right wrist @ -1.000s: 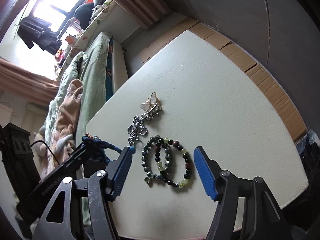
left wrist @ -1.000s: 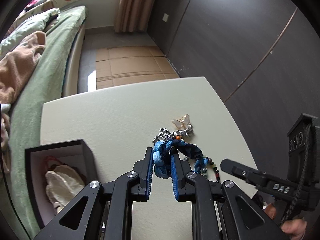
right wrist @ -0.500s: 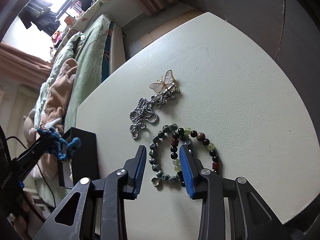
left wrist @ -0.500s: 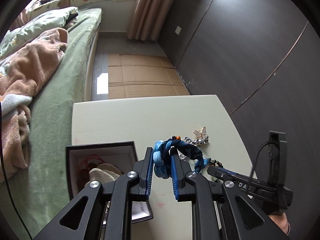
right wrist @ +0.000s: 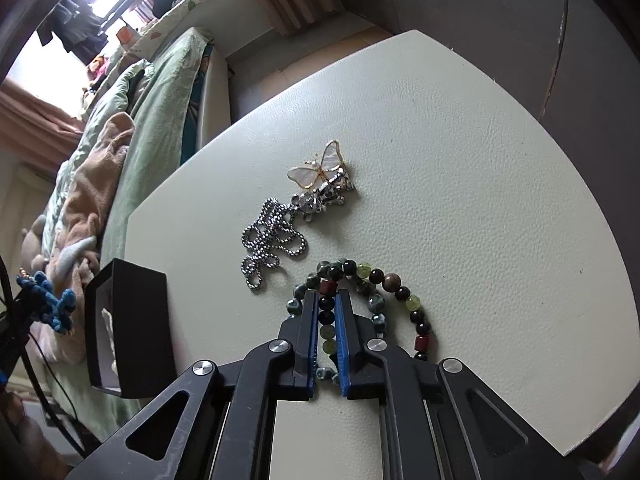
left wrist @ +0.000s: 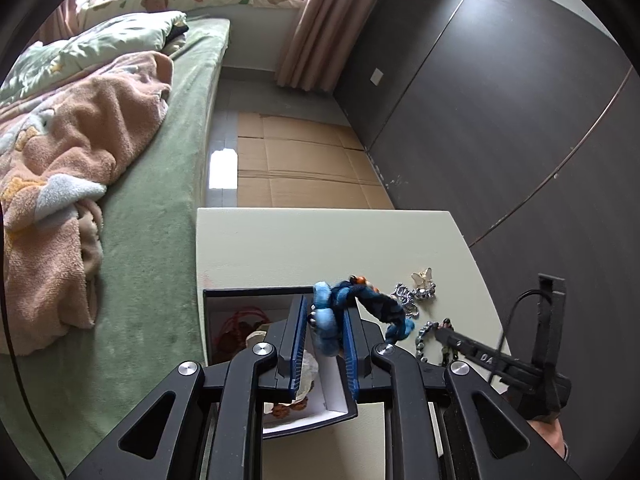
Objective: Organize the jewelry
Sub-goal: 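Drop the blue bracelet into the box while the right gripper grasps the dark bracelet, then release the dark bead bracelet into the black box with the right gripper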
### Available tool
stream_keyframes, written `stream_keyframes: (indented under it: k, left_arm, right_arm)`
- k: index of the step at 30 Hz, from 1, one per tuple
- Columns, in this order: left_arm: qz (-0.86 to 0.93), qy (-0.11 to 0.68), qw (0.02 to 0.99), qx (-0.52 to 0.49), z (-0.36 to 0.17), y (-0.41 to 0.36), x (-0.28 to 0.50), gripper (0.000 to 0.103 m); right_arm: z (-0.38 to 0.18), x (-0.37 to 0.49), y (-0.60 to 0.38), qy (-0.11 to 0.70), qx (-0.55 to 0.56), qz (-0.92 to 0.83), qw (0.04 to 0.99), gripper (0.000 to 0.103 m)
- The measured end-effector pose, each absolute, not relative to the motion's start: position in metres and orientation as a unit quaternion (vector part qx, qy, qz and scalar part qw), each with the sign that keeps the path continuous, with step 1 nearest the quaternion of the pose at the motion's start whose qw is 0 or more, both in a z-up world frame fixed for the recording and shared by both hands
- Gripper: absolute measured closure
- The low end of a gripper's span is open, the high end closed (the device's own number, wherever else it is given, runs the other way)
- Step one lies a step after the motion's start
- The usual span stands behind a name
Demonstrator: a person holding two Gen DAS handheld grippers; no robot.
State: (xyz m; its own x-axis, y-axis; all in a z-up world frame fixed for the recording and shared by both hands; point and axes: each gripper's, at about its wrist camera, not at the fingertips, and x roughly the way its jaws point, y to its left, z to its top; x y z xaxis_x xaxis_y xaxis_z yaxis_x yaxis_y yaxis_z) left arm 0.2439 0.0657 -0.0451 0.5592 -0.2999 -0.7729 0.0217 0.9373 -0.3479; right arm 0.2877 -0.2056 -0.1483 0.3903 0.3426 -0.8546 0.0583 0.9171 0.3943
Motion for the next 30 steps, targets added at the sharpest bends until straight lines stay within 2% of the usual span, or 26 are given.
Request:
stream_keyframes:
  k: [8, 9, 10, 11, 12, 13, 22, 30]
  left_arm:
    - [-0.079, 0.472, 0.859, -0.185, -0.051, 0.091, 0.247, 0.082]
    - [-0.08, 0.469, 0.859, -0.188, -0.05, 0.093, 0.246, 0.074]
    - [-0.081, 0.466, 0.86, -0.19, -0.049, 0.095, 0.246, 0.057]
    - [-0.081, 0.462, 0.862, -0.192, -0.047, 0.097, 0.245, 0.048]
    - [-0.08, 0.456, 0.865, -0.195, -0.046, 0.099, 0.244, 0.033]
    - [-0.078, 0.449, 0.867, -0.199, -0.043, 0.102, 0.242, 0.027]
    - [-0.069, 0.447, 0.867, -0.211, -0.044, 0.114, 0.242, 0.027]
    - [-0.061, 0.447, 0.863, -0.23, -0.047, 0.124, 0.243, 0.027]
  right_arm:
    - [-0.114, 0.276, -0.201, 0.485, 0.21, 0.137, 0.837, 0.093]
    - [-0.11, 0.275, -0.199, 0.478, 0.212, 0.145, 0.84, 0.093]
    - [-0.106, 0.274, -0.196, 0.471, 0.215, 0.153, 0.842, 0.093]
    - [-0.103, 0.273, -0.193, 0.466, 0.216, 0.161, 0.843, 0.093]
    - [-0.099, 0.272, -0.189, 0.459, 0.217, 0.17, 0.845, 0.093]
    - [-0.095, 0.272, -0.185, 0.452, 0.218, 0.179, 0.846, 0.093]
    - [-0.066, 0.26, -0.14, 0.393, 0.22, 0.281, 0.848, 0.093]
    - [-0.061, 0.254, -0.09, 0.393, 0.213, 0.337, 0.829, 0.093]
